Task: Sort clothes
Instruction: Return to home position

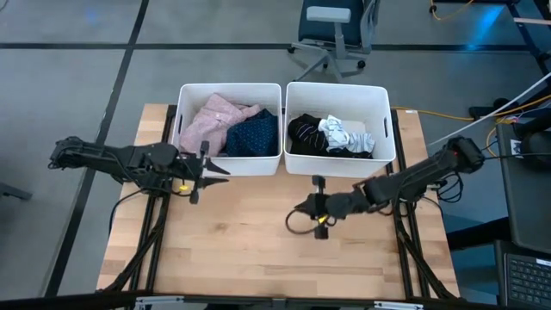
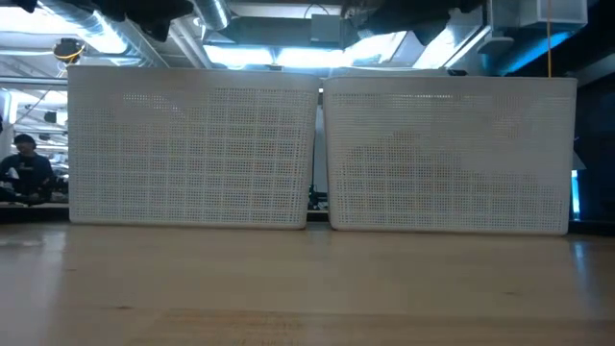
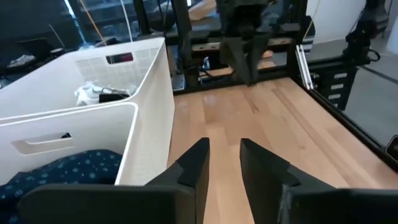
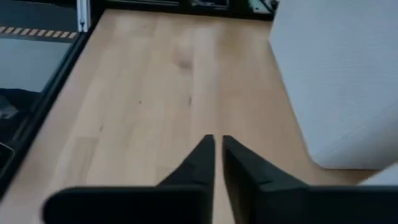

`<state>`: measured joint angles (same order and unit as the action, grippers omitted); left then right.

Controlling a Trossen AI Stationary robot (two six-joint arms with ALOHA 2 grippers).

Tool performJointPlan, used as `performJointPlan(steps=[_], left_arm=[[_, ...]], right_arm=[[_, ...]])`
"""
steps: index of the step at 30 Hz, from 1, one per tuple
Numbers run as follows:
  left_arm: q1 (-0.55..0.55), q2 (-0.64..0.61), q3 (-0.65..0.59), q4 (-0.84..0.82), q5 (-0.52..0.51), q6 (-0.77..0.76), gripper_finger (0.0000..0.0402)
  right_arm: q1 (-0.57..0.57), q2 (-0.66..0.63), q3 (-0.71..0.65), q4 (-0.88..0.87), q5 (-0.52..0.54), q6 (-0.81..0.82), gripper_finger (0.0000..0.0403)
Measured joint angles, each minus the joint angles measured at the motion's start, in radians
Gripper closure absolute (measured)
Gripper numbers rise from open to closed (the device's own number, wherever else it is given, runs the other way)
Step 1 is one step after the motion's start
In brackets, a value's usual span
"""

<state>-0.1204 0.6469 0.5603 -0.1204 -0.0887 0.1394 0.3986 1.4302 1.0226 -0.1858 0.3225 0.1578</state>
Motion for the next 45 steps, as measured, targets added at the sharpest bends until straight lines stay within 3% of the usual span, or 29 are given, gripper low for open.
performJointPlan(steps=[4, 11, 19, 22, 26, 29, 39, 45], left_arm=[[0.000, -0.025, -0.048, 0.040, 0.000, 0.001, 0.0332], [0.000, -0.109, -0.168, 0.123, 0.023, -0.055, 0.0345], [-0.032, -0.171, -0.212, 0.140, 0.041, -0.117, 0.0345], [-0.042, -0.202, -0.213, 0.147, 0.085, -0.126, 0.0345], [-0.057, -0.231, -0.213, 0.176, 0.246, -0.141, 0.0345], [-0.074, -0.241, -0.213, 0.175, 0.304, -0.162, 0.0345], [-0.118, -0.241, -0.360, 0.315, 0.302, -0.201, 0.0345], [-0.118, -0.242, -0.439, 0.373, 0.227, -0.243, 0.0345]], right_arm=[[-0.029, -0.098, -0.106, 0.044, -0.002, -0.024, 0.0398], [-0.031, -0.335, -0.392, 0.307, -0.004, -0.009, 0.0375], [0.016, -0.577, -0.584, 0.421, -0.019, -0.006, 0.0373], [0.036, -0.640, -0.614, 0.427, -0.019, -0.005, 0.0373], [0.049, -0.690, -0.630, 0.426, -0.018, -0.005, 0.0373], [0.049, -0.697, -0.632, 0.425, -0.018, -0.005, 0.0372], [0.048, -0.700, -0.632, 0.421, -0.047, -0.013, 0.0372], [0.049, -0.714, -0.632, 0.417, -0.080, -0.014, 0.0372]])
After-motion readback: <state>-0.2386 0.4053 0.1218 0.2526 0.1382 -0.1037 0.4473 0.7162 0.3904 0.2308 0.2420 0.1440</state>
